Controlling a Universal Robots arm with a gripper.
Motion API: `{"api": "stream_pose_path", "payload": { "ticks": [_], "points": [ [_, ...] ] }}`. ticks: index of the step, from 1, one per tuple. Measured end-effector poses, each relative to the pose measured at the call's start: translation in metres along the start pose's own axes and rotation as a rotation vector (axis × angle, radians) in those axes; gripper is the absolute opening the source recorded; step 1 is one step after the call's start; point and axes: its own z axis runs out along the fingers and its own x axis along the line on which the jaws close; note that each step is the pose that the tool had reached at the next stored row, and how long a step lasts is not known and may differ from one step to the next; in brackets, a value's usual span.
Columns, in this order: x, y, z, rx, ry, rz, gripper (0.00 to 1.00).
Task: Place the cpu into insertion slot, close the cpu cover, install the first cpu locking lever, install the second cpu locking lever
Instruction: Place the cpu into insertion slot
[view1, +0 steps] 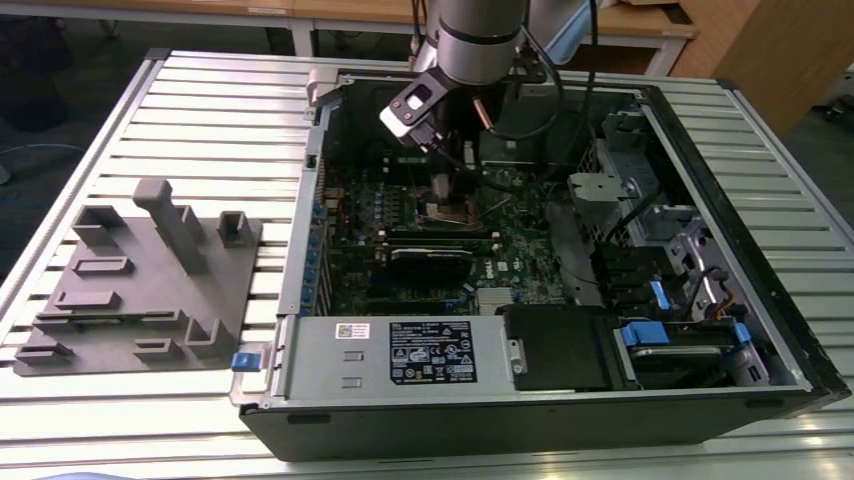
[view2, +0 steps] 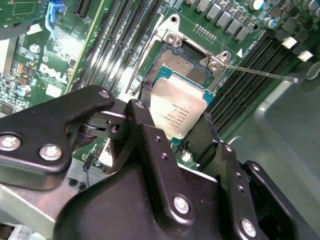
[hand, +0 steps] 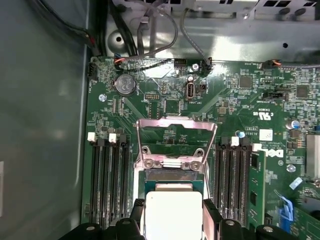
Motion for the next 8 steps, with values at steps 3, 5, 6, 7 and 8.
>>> {"api": "stream_pose_path", "payload": {
  "ticks": [3,5,6,7,8],
  "points": [
    [-0.0001,-0.0001,0.0051,0.0,0.0,0.0,0.54],
    [-0.0001,-0.0002,0.006,0.0001,-0.0002,0.0,0.54],
    [0.0,-0.0003,0.0061,0.0001,-0.0002,0.0,0.54],
    [0.0004,-0.0006,0.0063,0.0,-0.0001,0.0,0.54],
    [0.0009,-0.0009,0.0066,-0.0001,0.0001,0.0,0.54]
  ]
}}
